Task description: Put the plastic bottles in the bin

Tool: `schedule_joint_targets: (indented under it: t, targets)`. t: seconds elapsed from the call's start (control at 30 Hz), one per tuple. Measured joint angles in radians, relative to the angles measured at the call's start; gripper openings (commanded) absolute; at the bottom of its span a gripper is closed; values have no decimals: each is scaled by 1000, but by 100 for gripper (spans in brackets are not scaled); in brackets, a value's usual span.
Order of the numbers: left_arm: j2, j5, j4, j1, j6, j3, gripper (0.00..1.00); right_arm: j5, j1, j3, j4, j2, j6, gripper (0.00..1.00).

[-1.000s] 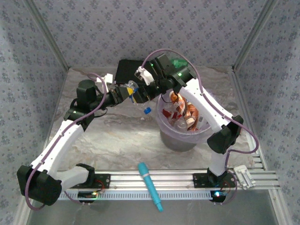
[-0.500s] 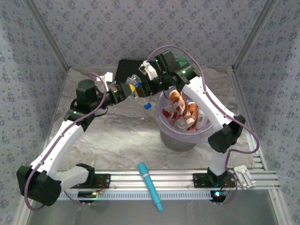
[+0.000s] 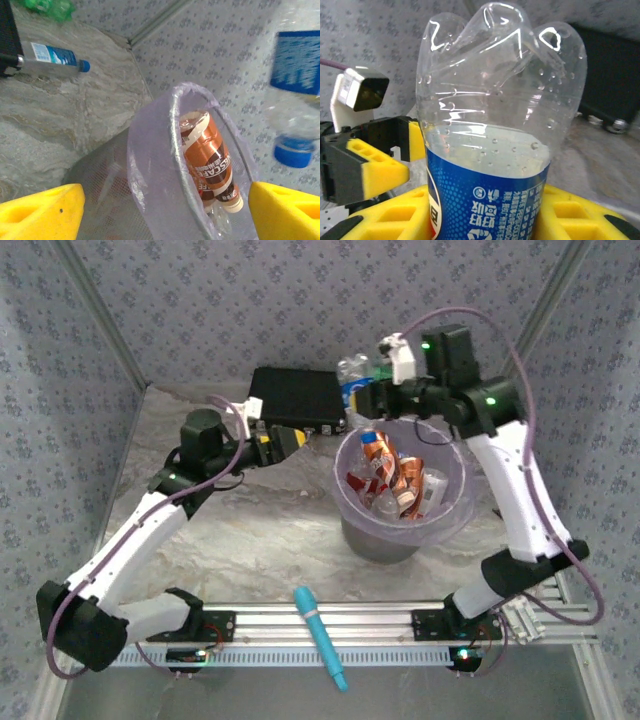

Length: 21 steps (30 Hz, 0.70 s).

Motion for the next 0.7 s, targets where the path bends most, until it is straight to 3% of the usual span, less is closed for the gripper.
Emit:
schedule_joint_targets:
  t: [0.37,0.7]
  targets:
    - [214,-46,-88,-120,99,129,84,367,-95,-84,-291,-124,-36,34]
    - [268,-76,-124,-156,121,163,82,482,-93,-277,-377,-128,-40,34]
